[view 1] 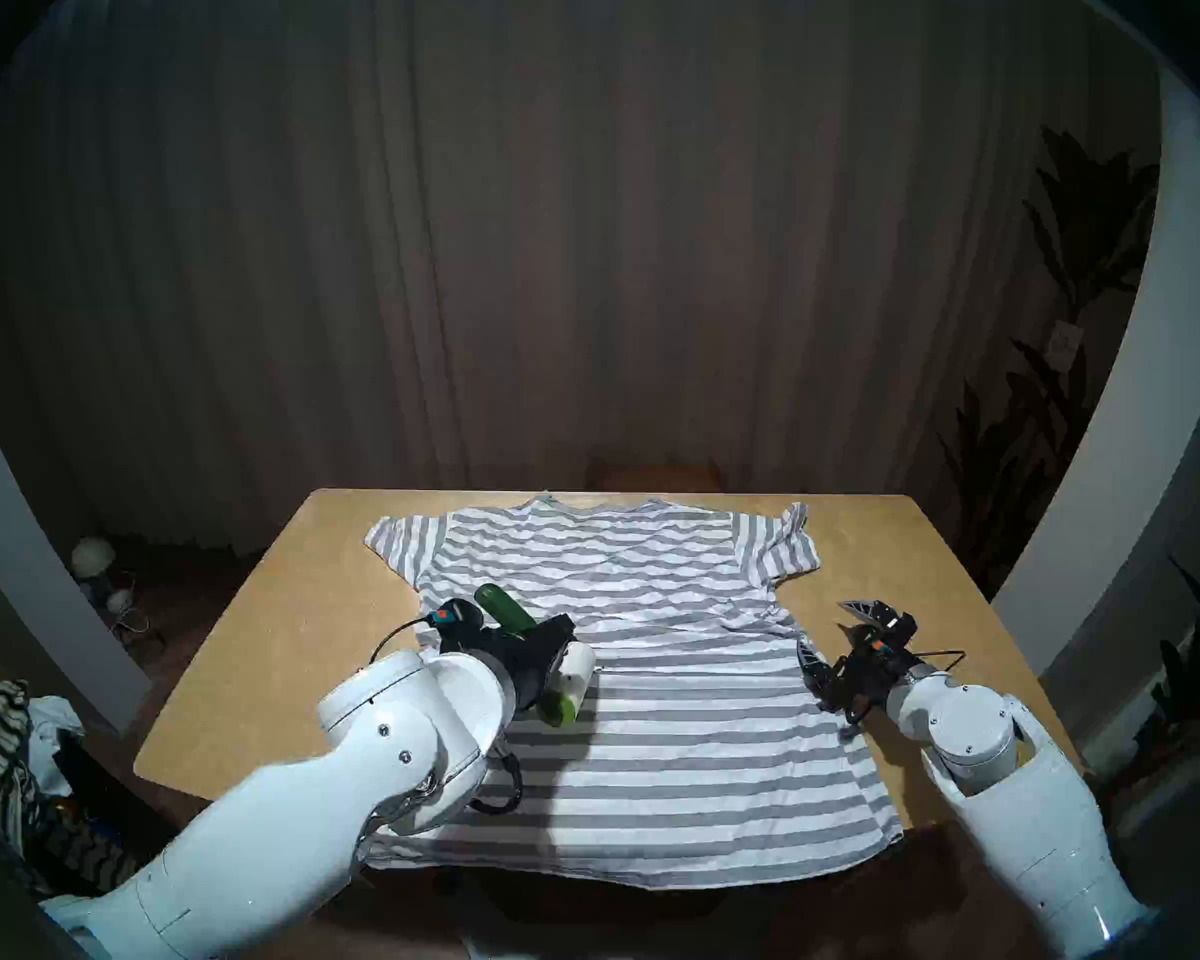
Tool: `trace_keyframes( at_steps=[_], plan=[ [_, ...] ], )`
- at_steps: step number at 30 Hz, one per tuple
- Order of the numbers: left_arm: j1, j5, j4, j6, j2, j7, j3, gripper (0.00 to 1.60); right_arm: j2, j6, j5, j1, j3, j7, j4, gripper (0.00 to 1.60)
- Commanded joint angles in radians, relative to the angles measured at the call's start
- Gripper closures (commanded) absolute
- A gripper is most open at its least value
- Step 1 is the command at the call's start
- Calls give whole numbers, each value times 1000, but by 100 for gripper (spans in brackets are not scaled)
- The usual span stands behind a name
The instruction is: Use the fur roller to clean a top
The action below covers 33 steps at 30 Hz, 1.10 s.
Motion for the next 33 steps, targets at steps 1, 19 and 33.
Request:
trace_keyframes(
  at_steps=[1,19,33],
  plan=[
    [-91,15,15,6,-63,7,9,160,-1,39,-15,-60,-23,6,93,0],
    [-148,35,108,17,-136,37,62,160,7,31,-10,-34,-32,4,124,0],
    [-182,107,156,19,-154,53,130,160,15,21,-1,-37,-33,5,133,0]
  ],
)
